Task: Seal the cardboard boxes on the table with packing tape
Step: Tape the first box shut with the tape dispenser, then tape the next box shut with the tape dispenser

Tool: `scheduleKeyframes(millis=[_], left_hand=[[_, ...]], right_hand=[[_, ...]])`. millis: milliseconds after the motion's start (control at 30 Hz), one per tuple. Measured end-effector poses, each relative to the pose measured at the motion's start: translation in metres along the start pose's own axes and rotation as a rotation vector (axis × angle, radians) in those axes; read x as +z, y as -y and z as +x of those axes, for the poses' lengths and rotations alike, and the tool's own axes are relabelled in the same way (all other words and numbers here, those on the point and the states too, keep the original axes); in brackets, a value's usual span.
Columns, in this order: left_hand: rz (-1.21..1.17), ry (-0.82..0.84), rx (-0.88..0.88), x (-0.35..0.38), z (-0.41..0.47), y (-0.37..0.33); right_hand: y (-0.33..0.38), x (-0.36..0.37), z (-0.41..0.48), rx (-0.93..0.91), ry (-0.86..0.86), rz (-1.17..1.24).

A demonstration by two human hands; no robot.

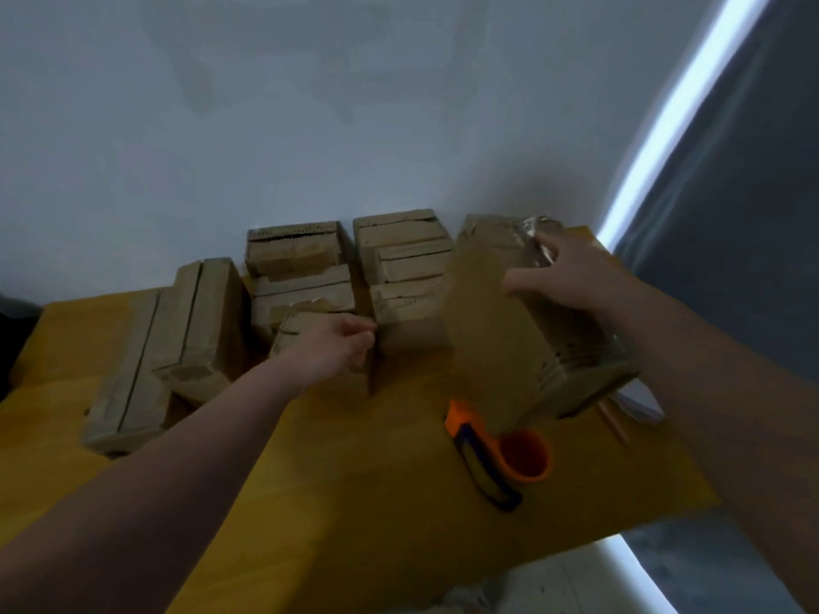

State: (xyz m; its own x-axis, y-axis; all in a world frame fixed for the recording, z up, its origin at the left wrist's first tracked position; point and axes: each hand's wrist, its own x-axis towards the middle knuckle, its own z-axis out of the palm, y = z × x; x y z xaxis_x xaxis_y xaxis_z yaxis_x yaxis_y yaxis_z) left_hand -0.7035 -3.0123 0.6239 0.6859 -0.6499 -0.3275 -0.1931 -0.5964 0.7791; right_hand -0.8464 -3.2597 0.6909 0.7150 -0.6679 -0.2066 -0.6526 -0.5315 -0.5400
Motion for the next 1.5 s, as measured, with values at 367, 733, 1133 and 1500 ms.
scheduleKeyframes(millis=[367,733,1133,1500], left_hand=[[0.528,-0.046,-0.032,0.040,0.104,-0.045],[0.653,0.011,-0.170,0.058,0.149,-0.022],[0.700,-0.050,-0.175,0.062,0.161,-0.015],[0.712,-0.048,-0.094,0.076,0.138,-0.019]], right_hand=[[-0.044,-0.046,0.171,0.022,-0.185,-0.143],[-0.076,-0.034,0.258,0.066,-0.175,-0.264],[-0.107,-0.017,0.293,0.151,0.001,-0.379],[-0.072,0.010,0.215,-0.081,-0.077,-0.191]])
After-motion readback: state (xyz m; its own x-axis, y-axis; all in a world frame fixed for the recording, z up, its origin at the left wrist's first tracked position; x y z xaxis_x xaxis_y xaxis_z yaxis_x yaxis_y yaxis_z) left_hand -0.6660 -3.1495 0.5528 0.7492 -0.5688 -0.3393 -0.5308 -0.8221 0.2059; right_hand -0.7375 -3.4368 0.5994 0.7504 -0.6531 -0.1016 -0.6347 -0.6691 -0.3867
